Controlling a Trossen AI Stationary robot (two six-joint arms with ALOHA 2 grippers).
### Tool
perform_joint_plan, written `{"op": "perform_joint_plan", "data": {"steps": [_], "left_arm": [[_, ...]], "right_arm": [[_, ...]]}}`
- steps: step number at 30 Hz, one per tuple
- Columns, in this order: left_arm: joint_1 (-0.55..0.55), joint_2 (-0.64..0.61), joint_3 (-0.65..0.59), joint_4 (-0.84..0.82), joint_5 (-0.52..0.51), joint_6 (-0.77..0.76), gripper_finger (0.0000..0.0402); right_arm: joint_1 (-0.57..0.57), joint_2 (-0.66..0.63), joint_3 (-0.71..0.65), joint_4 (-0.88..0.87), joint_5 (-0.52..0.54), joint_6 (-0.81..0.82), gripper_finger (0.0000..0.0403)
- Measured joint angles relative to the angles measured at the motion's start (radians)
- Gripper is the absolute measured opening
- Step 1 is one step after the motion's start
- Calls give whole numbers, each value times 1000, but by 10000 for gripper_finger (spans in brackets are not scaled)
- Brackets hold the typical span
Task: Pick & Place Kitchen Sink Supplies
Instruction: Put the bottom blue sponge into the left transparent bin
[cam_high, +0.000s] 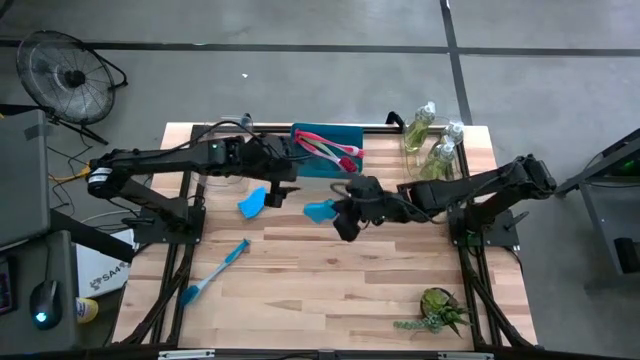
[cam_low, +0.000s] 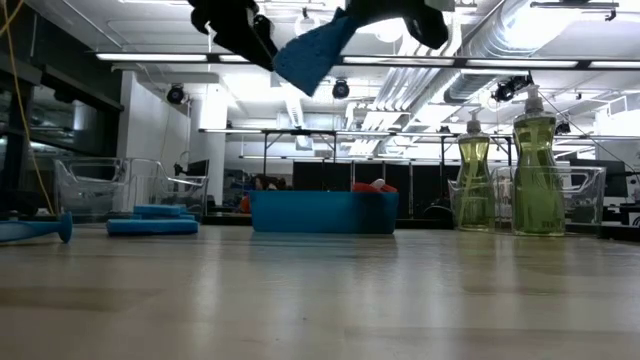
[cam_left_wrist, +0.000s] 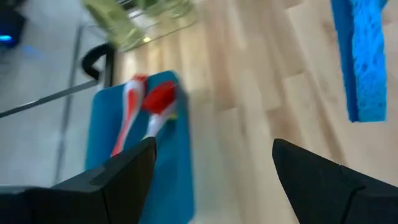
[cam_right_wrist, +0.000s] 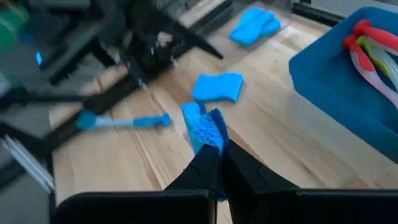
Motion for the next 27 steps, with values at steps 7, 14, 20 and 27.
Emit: {"op": "perform_joint_plan", "data": {"steps": [7, 14, 20, 27], "left_arm": [[0, -26, -1, -49, -131, 98, 317], [-1, -31, -1, -97, -155, 225, 317], [-11, -39, -1, -78, -188, 388, 317], [-76, -37, -1, -66, -293, 592, 317]], "right_arm": [[-75, -7, 0, 64, -31, 47, 1], [-168, -7, 0, 65, -139, 73, 1], [-268, -6, 0, 67, -312, 111, 1], [-410, -6, 0, 89, -551, 153, 2]]}}
